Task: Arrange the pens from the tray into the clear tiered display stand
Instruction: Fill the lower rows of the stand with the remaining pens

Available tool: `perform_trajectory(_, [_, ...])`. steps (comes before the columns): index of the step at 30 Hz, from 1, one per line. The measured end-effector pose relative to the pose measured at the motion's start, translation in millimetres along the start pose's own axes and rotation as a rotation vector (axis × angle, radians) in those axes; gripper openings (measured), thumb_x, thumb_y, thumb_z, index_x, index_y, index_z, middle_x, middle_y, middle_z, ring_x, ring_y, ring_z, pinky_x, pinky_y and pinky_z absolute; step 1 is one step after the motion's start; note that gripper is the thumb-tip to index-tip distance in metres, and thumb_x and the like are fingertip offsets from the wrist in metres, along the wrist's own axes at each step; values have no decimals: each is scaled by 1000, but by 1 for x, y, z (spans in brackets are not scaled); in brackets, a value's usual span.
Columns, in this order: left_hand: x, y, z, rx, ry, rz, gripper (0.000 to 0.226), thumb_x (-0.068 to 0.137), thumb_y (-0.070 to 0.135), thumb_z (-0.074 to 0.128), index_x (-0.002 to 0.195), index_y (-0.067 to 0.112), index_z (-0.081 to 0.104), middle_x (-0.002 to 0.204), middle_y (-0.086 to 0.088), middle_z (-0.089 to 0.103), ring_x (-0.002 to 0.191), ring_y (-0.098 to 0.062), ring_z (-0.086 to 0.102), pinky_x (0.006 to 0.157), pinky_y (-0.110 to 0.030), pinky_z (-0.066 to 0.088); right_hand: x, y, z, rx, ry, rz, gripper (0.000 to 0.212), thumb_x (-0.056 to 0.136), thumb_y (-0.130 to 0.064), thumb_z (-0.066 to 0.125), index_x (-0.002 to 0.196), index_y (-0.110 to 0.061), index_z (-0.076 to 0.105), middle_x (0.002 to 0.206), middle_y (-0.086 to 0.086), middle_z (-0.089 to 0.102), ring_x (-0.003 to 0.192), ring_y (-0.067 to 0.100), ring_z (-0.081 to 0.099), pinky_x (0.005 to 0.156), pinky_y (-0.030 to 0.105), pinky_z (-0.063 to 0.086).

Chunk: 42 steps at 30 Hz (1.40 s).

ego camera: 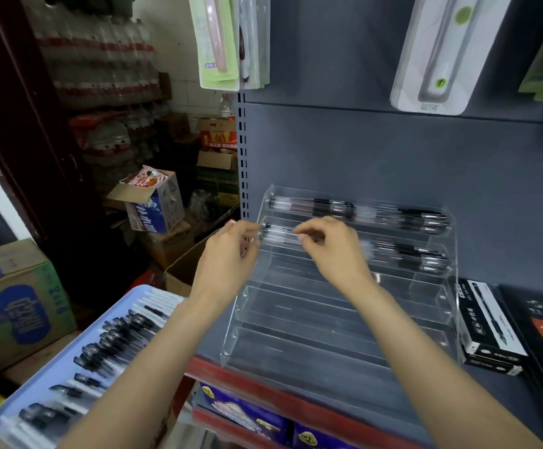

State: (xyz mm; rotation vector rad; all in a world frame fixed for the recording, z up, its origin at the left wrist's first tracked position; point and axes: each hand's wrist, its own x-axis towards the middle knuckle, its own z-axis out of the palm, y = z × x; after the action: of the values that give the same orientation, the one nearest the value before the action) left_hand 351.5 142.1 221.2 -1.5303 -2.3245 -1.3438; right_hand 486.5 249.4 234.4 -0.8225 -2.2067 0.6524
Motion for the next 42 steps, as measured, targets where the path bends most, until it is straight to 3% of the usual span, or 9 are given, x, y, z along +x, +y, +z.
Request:
perform_trajectory(5, [-41,-38,-36,-30,58,-68,13,92,16,56,101,19,65,85,13,62,76,11,55,66,1,38,-28,-41,49,96,-108,-59,22,92,-7,50,100,-17,68,99,-2,63,87,9,56,73,8,40])
perform_trajectory(13, [-111,-177,-103,112,-63,-312,21,96,19,50,111,11,63,102,-3,66,86,-13,57,72,-21,39,-76,-107,193,114,-381,-53,23,94,-8,48,110,-10,65,100,1,55,90,15,56,81,21,42])
perform_trajectory(17, [-134,-259,-128,185,-246,-362,14,97,14,48,92,13,61,84,-9,59,75,-24,52,67,-29,34,-98,-126,274,41,-563,13,23,96,-12,45,113,-8,61,109,12,58,89,28,60,81,37,47])
perform_trajectory(20, [-149,-321,-138,225,-408,-351,26,95,10,46,71,9,56,78,-18,54,68,-25,49,66,-35,36,-116,-129,331,-27,-673,153,24,97,-8,43,110,3,59,109,26,58,94,41,58,84,51,47])
perform_trajectory(22, [-159,-351,-140,257,-504,-352,22,96,14,46,102,6,66,104,-15,64,88,-32,60,76,-38,45,-127,-123,361,-92,-718,236,29,99,-11,42,123,-4,54,123,22,54,105,38,56,89,52,46])
perform_trajectory(24, [-166,-372,-140,302,-617,-349,32,98,17,44,126,9,55,124,-14,57,105,-33,57,84,-40,46,-136,-116,382,-163,-734,298,36,100,-14,42,135,-10,45,139,13,44,118,31,50,95,46,45])
perform_trajectory(29, [-176,-411,-134,370,-707,-203,39,97,15,45,136,12,46,142,-10,44,127,-30,43,99,-42,41,-154,-102,406,-273,-744,346,38,99,-16,43,137,-13,43,136,14,41,112,32,50,92,43,46])
perform_trajectory(35, [-164,-423,-131,386,-665,-126,37,93,3,46,128,12,54,127,-10,54,117,-32,47,91,-41,40,-147,-95,416,-346,-681,337,23,97,-10,46,119,-11,53,117,16,48,98,32,52,79,43,49])
perform_trajectory(42, [-149,-429,-133,434,-663,41,20,93,19,53,111,16,61,105,-9,62,95,-33,59,81,-38,37,-136,-86,417,-296,-719,377,13,93,-10,54,105,-6,50,107,18,50,91,35,52,81,50,48])
